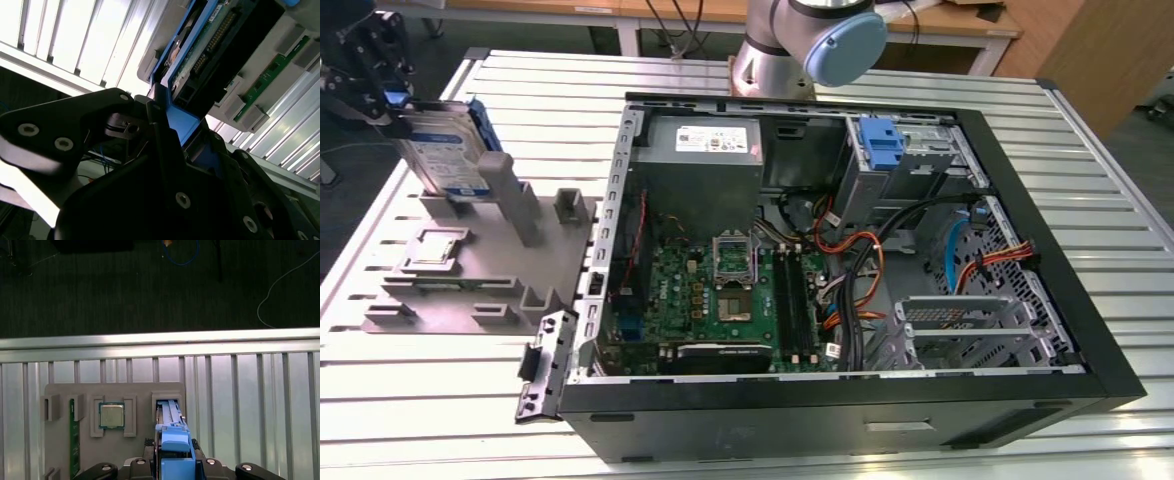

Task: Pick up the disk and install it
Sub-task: 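Pick up the disk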

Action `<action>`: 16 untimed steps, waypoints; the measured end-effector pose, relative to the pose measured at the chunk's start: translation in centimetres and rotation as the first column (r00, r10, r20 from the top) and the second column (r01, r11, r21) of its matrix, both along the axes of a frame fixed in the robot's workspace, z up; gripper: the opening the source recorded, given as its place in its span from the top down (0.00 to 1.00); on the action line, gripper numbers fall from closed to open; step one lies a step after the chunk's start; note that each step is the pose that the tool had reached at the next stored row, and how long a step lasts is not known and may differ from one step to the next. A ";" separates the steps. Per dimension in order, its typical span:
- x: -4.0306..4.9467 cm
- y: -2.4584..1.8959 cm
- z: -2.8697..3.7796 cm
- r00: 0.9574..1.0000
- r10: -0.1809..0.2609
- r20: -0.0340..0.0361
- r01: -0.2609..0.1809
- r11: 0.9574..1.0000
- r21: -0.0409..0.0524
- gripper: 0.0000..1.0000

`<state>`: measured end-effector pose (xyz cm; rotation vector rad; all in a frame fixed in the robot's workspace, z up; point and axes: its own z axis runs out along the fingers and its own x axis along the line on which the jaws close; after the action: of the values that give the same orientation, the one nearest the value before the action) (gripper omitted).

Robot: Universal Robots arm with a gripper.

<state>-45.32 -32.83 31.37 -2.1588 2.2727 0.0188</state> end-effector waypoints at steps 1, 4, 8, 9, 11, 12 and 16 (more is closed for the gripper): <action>0.00 0.00 0.04 1.000 0.000 0.000 0.000 1.000 0.000 0.64; 0.00 0.00 0.16 1.000 0.000 0.000 0.000 1.000 0.000 0.64; 0.00 0.00 0.25 1.000 0.000 0.000 0.000 1.000 0.000 0.64; 0.00 0.00 0.27 1.000 0.000 0.000 0.000 1.000 0.000 0.64; 0.00 0.00 0.30 1.000 0.000 0.000 0.000 1.000 0.000 0.64; 0.00 0.00 0.32 1.000 0.000 0.000 0.000 1.000 0.000 0.64; 0.00 0.00 0.45 1.000 0.000 0.000 0.000 1.000 0.000 0.64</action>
<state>-45.32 -32.83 31.82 -2.1587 2.2726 0.0192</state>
